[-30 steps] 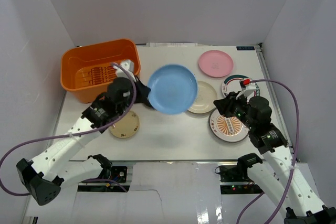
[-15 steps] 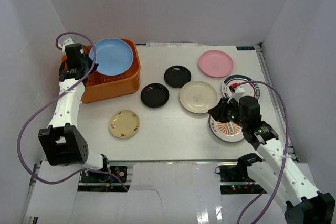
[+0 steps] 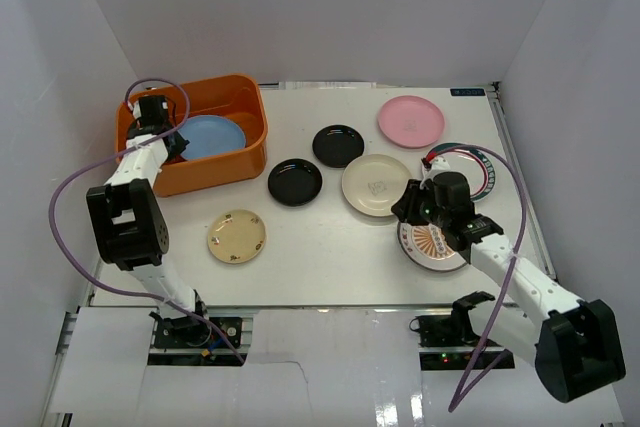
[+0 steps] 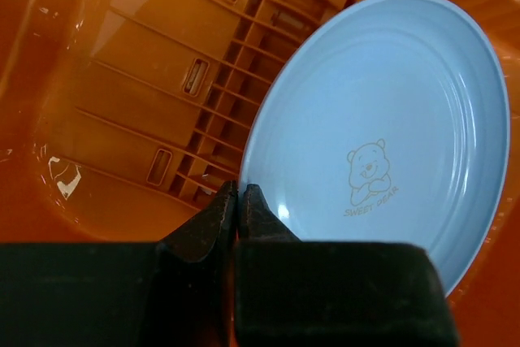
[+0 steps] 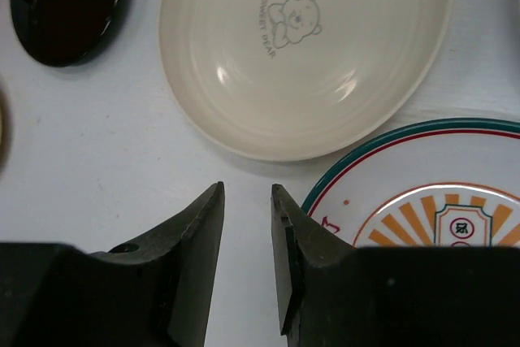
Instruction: Place the plates into the plastic bin on the countertop
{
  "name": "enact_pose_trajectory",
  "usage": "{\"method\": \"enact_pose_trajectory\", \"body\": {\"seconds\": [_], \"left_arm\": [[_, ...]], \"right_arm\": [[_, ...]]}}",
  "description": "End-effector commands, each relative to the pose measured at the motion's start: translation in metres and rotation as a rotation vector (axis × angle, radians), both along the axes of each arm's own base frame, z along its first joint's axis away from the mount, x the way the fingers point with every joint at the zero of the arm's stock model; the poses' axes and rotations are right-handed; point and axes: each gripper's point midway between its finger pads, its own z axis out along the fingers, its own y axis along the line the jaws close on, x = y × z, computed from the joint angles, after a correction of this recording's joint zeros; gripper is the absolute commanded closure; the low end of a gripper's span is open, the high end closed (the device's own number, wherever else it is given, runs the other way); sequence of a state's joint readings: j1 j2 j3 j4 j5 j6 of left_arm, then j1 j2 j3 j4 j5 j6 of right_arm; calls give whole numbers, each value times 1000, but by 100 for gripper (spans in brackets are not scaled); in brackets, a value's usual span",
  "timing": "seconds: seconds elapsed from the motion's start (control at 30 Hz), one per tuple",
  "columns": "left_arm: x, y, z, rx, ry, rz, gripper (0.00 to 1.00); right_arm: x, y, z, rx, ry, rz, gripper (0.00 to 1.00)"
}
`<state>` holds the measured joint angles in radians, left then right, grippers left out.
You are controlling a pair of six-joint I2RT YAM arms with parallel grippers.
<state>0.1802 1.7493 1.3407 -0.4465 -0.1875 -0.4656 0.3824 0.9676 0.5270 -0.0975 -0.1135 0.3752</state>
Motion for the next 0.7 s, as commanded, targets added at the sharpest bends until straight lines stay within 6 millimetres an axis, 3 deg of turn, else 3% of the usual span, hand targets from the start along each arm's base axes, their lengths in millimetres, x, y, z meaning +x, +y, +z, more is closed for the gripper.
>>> {"method": "enact_pose_trajectory", "body": {"seconds": [0.0,0.07,0.1,0.17,0.2,0.33,0.47,0.57,0.67], "left_arm": [[17,5,34,39,-102,1,92],[18,5,33,40,-111,-2,79],[18,4,32,36,-113,-7,74],[18,2,30,28,-117,-11,61],[18,0,32,20,-123,-19,56],[16,-7,51,0,-193,-38,34],[13,-27,104,-38,-357,-115,13],[-4,-46,144,-47,-472,-165,11],[-27,-88,175,-69,-553,-291,11]], "right_arm": [[47,-11,25,-29,-152,-143,64],[63,-19,28,-66,-175,-204,60],[71,-28,17,-126,-155,-238,55],[87,-34,22,-163,-164,-279,49],[92,-38,14,-189,-146,-294,45],[113,-47,7,-234,-127,-341,44],[123,-54,-12,-264,-78,-365,48],[126,-55,-19,-274,-60,-367,50],[131,-60,-33,-305,-27,-376,52]]}}
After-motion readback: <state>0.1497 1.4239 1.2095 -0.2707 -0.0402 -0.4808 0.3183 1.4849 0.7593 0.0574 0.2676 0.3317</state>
